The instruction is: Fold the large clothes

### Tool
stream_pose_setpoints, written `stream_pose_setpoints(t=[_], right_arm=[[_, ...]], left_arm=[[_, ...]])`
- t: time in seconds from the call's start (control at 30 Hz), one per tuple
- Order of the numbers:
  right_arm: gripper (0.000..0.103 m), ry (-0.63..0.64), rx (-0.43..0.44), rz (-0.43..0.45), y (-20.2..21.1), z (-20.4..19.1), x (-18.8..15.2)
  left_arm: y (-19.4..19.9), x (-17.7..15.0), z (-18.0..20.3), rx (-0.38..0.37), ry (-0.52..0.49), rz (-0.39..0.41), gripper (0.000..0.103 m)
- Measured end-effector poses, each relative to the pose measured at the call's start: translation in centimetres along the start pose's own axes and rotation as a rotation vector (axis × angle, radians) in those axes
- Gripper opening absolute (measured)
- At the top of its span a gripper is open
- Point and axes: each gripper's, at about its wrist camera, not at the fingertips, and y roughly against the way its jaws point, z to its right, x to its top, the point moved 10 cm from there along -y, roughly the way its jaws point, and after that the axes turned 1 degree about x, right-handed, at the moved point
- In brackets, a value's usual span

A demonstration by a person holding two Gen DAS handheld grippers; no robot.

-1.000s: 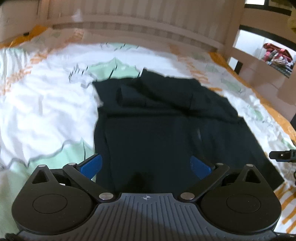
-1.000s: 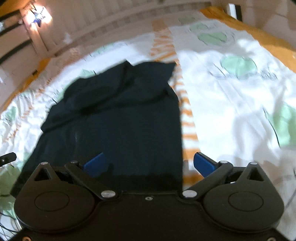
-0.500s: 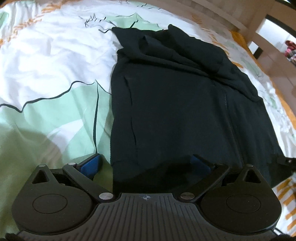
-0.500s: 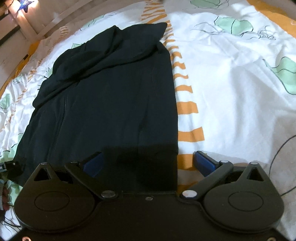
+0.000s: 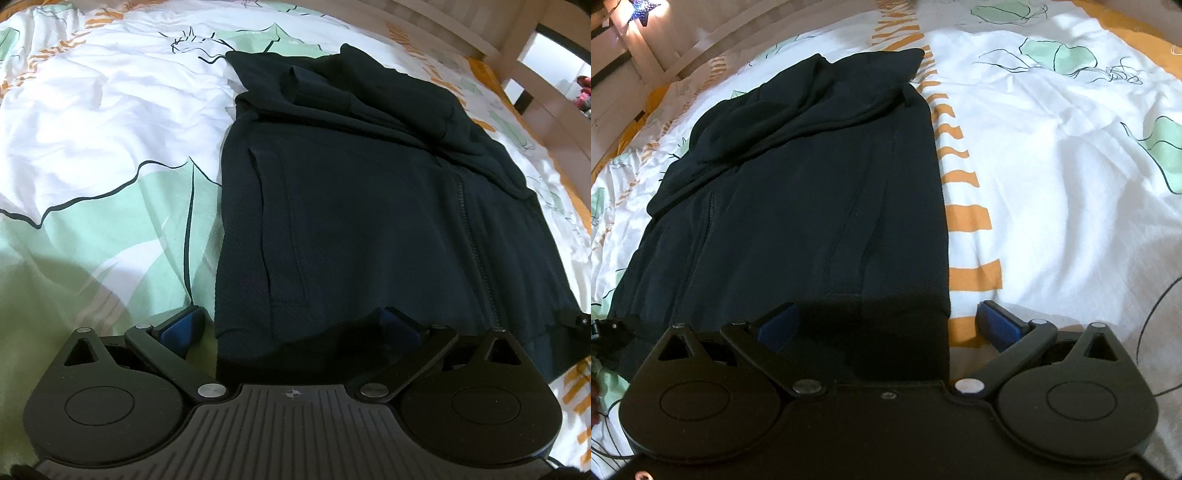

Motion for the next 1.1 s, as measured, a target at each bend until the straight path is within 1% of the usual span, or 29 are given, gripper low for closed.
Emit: stream_pose_setpoints(t=[0.23, 0.33, 0.47, 0.53, 0.57, 0.6, 0.63, 0.67, 0.77, 0.83, 0.87, 0.9, 0.93, 1.0, 1.03, 1.1], right_arm=[[0.103, -0.007, 0.026, -0.001, 0.6, 0.0, -0.1], [0.103, -0.030, 0.069, -0.015, 1.2, -0.4, -0.4], [0.103, -0.073, 0.168, -0.042, 2.2, -1.3, -1.7], [0.103, -0.070, 0.180, -0.042, 2.4, -1.6, -1.9], [0.103, -0.069, 0.178, -0.040, 2.4, -1.6, -2.0], [0.101, -0.074, 0.174, -0.039, 2.3, -1.6, -1.9], [0.098, -0.089, 0.173, -0.036, 2.3, -1.3, -1.8], [0.096, -0.103, 0.173, -0.031, 2.4, -1.2, -1.8], [0.082, -0.148, 0.175, -0.018, 2.5, -0.7, -1.7], [0.066, -0.165, 0.169, -0.020, 2.5, -0.4, -1.7], [0.063, -0.170, 0.166, -0.021, 2.4, -0.3, -1.7], [0.056, -0.177, 0.162, -0.022, 2.4, -0.2, -1.8], [0.046, -0.184, 0.163, -0.024, 2.4, -0.1, -1.8], [0.028, -0.201, 0.160, -0.024, 2.5, 0.1, -1.8], [0.026, -0.202, 0.160, -0.020, 2.6, 0.2, -1.8], [0.021, -0.198, 0.165, 0.000, 3.0, 0.0, -1.5]], left_arm=[[0.5, -0.3, 0.0, -0.044, 0.014, -0.007, 0.102], [1.0, -0.7, 0.4, -0.073, 0.003, -0.017, 0.102], [1.2, -1.3, 1.1, -0.089, -0.035, -0.029, 0.101], [1.1, -1.3, 1.2, -0.092, -0.031, -0.031, 0.101], [1.1, -1.3, 1.2, -0.096, -0.026, -0.032, 0.099], [1.2, -1.2, 1.2, -0.099, -0.020, -0.030, 0.090], [1.3, -1.1, 1.0, -0.098, -0.011, -0.025, 0.087], [1.4, -1.1, 0.9, -0.105, -0.002, -0.021, 0.082], [1.8, -1.1, 0.8, -0.121, 0.024, -0.014, 0.067], [2.0, -1.1, 0.8, -0.129, 0.039, -0.012, 0.057], [2.2, -1.0, 0.7, -0.129, 0.044, -0.007, 0.045], [2.3, -1.0, 0.8, -0.135, 0.046, -0.003, 0.035], [2.5, -0.9, 0.9, -0.140, 0.047, 0.003, 0.030], [2.9, -0.7, 0.7, -0.125, 0.055, 0.026, 0.010], [3.1, -0.5, 0.4, -0.118, 0.069, 0.043, 0.011], [3.7, 0.0, 0.4, -0.147, 0.096, 0.077, 0.010]])
